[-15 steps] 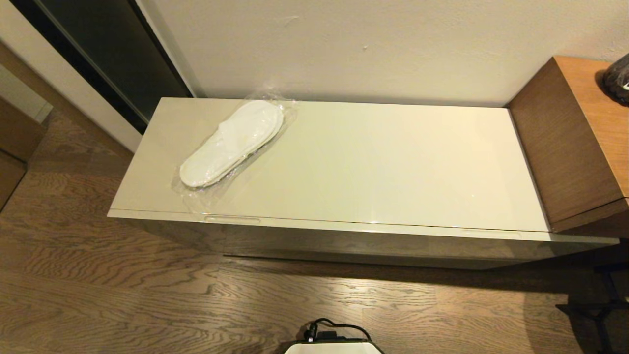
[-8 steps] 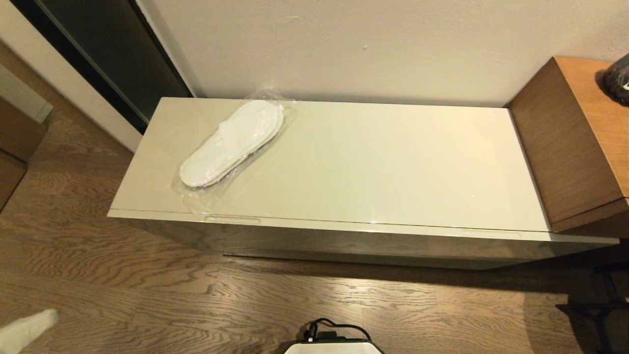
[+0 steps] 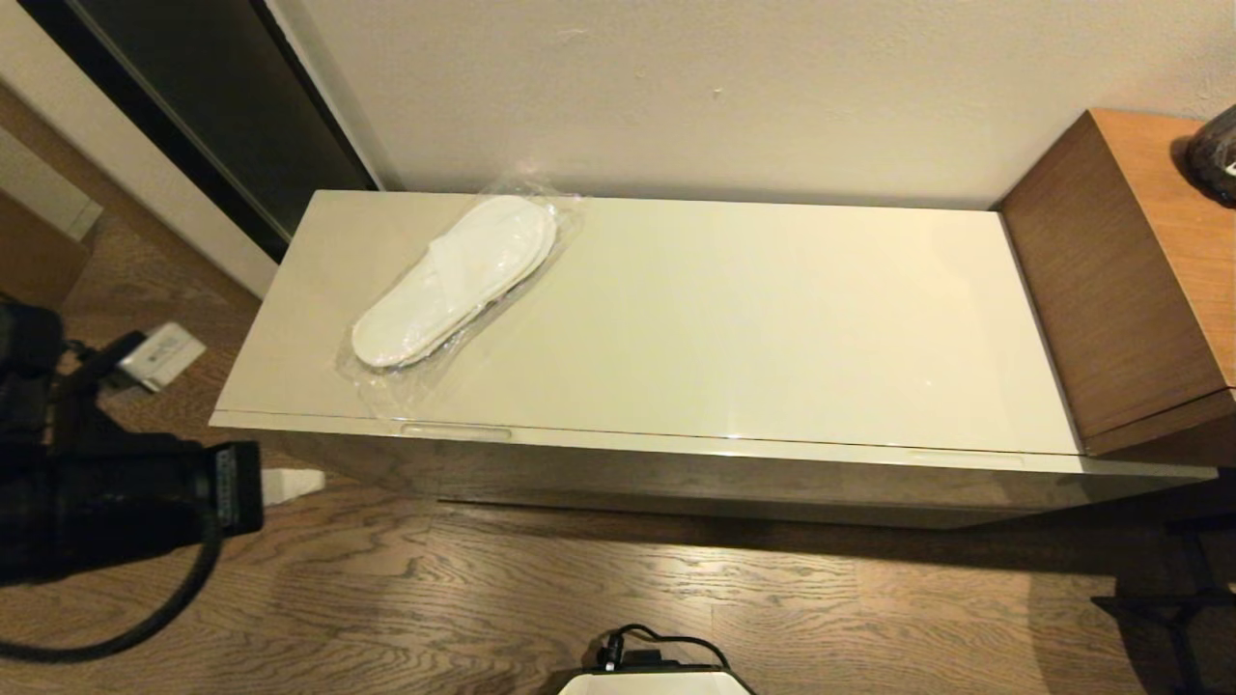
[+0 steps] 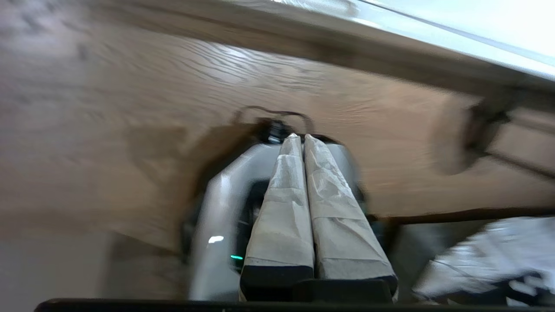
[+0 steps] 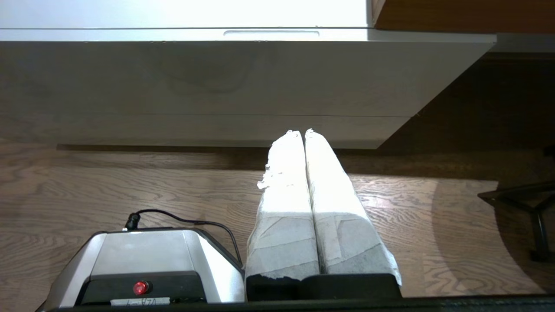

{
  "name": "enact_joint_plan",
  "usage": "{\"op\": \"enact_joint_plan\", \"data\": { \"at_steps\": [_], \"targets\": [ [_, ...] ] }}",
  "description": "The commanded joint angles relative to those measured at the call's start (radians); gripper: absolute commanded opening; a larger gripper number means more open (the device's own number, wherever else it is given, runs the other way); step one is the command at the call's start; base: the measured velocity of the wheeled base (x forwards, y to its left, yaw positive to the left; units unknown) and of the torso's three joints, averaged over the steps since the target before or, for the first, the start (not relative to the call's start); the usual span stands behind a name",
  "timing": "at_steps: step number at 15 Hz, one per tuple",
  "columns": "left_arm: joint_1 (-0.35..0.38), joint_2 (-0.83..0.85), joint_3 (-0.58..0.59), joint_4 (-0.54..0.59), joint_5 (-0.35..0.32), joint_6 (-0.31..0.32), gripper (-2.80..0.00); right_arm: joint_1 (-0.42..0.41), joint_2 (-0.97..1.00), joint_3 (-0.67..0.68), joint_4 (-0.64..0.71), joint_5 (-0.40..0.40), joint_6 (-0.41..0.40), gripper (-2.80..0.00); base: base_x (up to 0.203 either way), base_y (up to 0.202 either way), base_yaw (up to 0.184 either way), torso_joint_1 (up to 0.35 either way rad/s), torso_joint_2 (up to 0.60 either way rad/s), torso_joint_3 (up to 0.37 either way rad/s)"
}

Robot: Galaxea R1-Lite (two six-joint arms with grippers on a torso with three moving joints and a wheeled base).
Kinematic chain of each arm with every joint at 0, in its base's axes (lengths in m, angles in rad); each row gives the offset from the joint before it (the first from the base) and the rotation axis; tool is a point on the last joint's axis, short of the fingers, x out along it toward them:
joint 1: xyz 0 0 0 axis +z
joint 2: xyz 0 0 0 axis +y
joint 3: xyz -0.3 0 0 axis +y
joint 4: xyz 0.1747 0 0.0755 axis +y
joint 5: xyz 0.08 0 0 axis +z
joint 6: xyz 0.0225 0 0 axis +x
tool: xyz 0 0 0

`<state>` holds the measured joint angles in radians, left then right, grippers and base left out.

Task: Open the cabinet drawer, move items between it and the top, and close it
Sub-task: Open the drawer

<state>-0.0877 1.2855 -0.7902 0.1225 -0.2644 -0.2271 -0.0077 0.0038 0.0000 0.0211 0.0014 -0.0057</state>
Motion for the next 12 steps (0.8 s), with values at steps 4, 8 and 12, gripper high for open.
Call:
{"op": "enact_joint_plan", "data": {
  "at_steps": [4, 8, 12],
  "targets": [
    [-0.079, 0.271, -0.001, -0.204, 0.141, 0.128, -2.8, 0.0, 0.0, 0.002, -0.001, 0.0, 0.0, -2.8, 0.0, 0.0, 0.0, 0.0, 0.0, 0.0],
    [-0.12, 0.344, -0.043, -0.238, 0.224, 0.128, -2.8, 0.0, 0.0, 0.002, -0.001, 0.0, -0.003, -2.8, 0.0, 0.0, 0.0, 0.0, 0.0, 0.0],
    [-0.151, 0.422, -0.096, -0.307, 0.282, 0.125, -2.8, 0.0, 0.001, 0.002, -0.001, -0.001, -0.003, -2.8, 0.0, 0.0, 0.0, 0.0, 0.0, 0.0]
  ]
}}
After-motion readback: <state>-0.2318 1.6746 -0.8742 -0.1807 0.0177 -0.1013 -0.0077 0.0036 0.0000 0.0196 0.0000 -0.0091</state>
